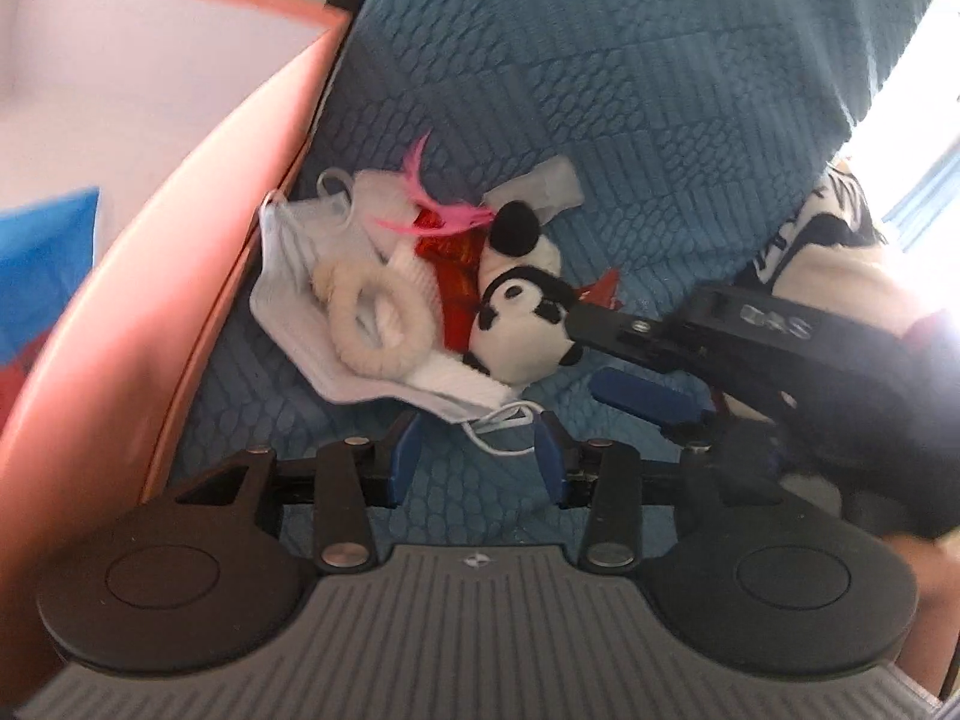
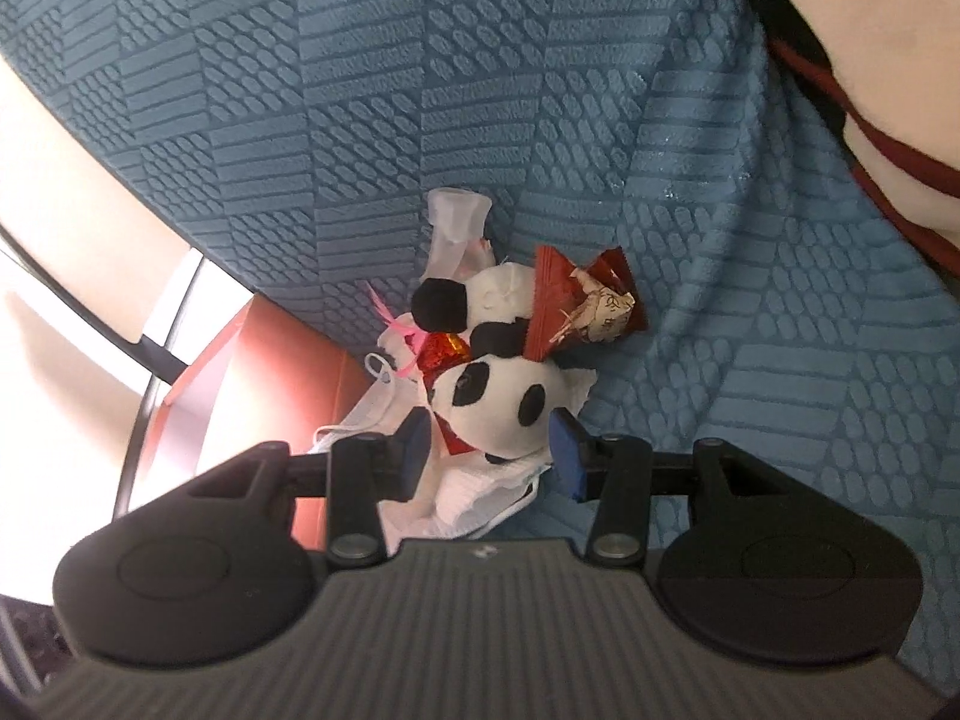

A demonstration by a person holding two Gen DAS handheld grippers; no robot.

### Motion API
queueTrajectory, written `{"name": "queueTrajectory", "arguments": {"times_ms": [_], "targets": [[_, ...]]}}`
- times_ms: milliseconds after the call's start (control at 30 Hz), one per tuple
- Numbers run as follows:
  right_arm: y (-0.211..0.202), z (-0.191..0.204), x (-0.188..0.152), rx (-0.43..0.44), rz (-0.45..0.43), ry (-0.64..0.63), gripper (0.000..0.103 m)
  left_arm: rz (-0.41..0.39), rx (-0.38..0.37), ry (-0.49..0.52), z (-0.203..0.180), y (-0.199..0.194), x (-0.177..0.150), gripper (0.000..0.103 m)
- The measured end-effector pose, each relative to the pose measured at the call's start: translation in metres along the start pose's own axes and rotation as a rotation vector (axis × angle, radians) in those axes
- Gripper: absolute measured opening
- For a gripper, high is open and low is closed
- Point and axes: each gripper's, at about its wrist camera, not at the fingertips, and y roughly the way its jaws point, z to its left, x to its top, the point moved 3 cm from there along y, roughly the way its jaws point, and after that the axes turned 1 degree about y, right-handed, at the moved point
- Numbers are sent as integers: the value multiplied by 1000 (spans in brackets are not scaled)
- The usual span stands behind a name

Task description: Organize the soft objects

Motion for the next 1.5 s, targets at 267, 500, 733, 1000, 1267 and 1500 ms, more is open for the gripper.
{"name": "queueTrajectory", "arguments": {"times_ms": [267, 500, 733, 1000, 1267, 1500], "targets": [[12, -10, 9, 12, 5, 78, 64, -95, 47, 142, -18, -18, 5, 47], [25, -6, 11, 26, 22, 72, 63, -85, 128, 161, -16, 7, 13, 27], [33, -6, 11, -1, 29, 82, 62, -28, 167, 170, -5, 33, 14, 27], [43, -13, 11, -1, 57, 118, 62, -18, 217, 222, -4, 55, 8, 29], [50, -10, 6, -2, 73, 83, 62, -19, 236, 244, 0, 64, 6, 10], [39, 1, 3, -12, 62, 29, 51, -51, 209, 255, -4, 46, 9, 8]]}}
